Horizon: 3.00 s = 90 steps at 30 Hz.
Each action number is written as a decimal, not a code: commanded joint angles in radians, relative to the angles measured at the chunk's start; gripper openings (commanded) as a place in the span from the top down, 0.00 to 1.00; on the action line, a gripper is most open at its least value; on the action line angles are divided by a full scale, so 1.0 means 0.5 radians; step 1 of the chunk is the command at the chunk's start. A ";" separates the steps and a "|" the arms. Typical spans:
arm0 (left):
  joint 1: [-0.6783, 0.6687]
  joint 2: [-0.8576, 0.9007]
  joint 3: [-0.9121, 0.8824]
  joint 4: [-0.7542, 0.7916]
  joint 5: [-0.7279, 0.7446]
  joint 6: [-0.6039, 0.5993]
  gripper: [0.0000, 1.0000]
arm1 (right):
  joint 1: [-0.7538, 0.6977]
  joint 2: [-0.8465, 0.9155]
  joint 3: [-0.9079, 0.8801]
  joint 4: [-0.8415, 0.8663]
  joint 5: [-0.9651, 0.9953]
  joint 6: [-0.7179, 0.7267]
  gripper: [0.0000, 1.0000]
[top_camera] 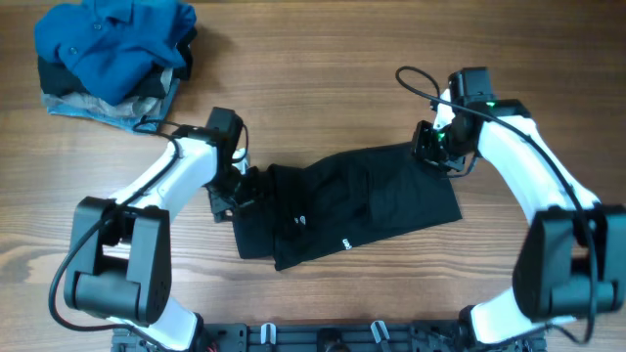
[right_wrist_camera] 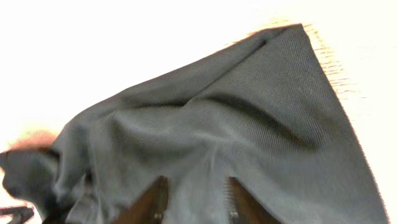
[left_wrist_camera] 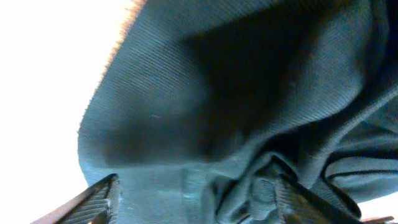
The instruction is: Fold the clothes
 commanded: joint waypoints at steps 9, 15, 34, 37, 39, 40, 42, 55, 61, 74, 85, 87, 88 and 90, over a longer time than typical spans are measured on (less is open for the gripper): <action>0.076 -0.032 -0.204 0.089 -0.023 0.336 0.00 | -0.015 -0.095 -0.011 -0.198 -0.029 -0.259 0.55; 0.195 -0.031 -0.434 0.355 0.153 0.285 0.00 | -0.015 -0.095 -0.011 -0.187 -0.046 -0.258 0.55; -0.054 -0.024 -0.642 0.939 0.595 0.285 0.21 | -0.015 -0.095 -0.011 -0.163 -0.050 -0.257 0.54; -0.113 -0.024 -0.642 0.968 0.558 0.284 0.33 | -0.015 -0.095 -0.011 -0.163 -0.050 -0.256 0.54; -0.146 -0.024 -0.642 0.976 0.464 0.284 0.55 | -0.015 -0.095 -0.011 -0.163 -0.050 -0.257 0.54; -0.150 -0.024 -0.642 0.978 0.433 0.284 0.68 | -0.015 -0.095 -0.011 -0.163 -0.050 -0.256 0.54; -0.150 -0.024 -0.641 0.983 0.415 0.284 0.82 | -0.015 -0.095 -0.011 -0.163 -0.050 -0.257 0.54; 0.272 -0.079 -0.192 0.359 0.415 0.470 0.96 | -0.015 -0.095 -0.011 -0.188 -0.050 -0.257 0.54; 0.328 -0.089 0.116 0.187 0.233 0.509 0.94 | -0.015 -0.095 -0.011 -0.196 -0.050 -0.256 0.52; 0.470 -0.076 0.117 0.182 -0.201 0.565 0.00 | -0.015 -0.095 -0.011 -0.215 -0.049 -0.258 0.51; 0.589 0.244 0.047 0.355 0.211 0.932 0.02 | -0.015 -0.095 -0.011 -0.210 -0.050 -0.258 0.51; 0.589 0.313 0.047 0.371 0.246 0.996 0.03 | -0.015 -0.095 -0.011 -0.211 -0.050 -0.258 0.51; 0.589 0.343 0.047 0.379 0.304 1.033 0.02 | -0.015 -0.095 -0.011 -0.211 -0.050 -0.258 0.51; 0.589 0.406 0.047 0.381 0.446 1.136 0.02 | -0.015 -0.095 -0.011 -0.210 -0.050 -0.257 0.51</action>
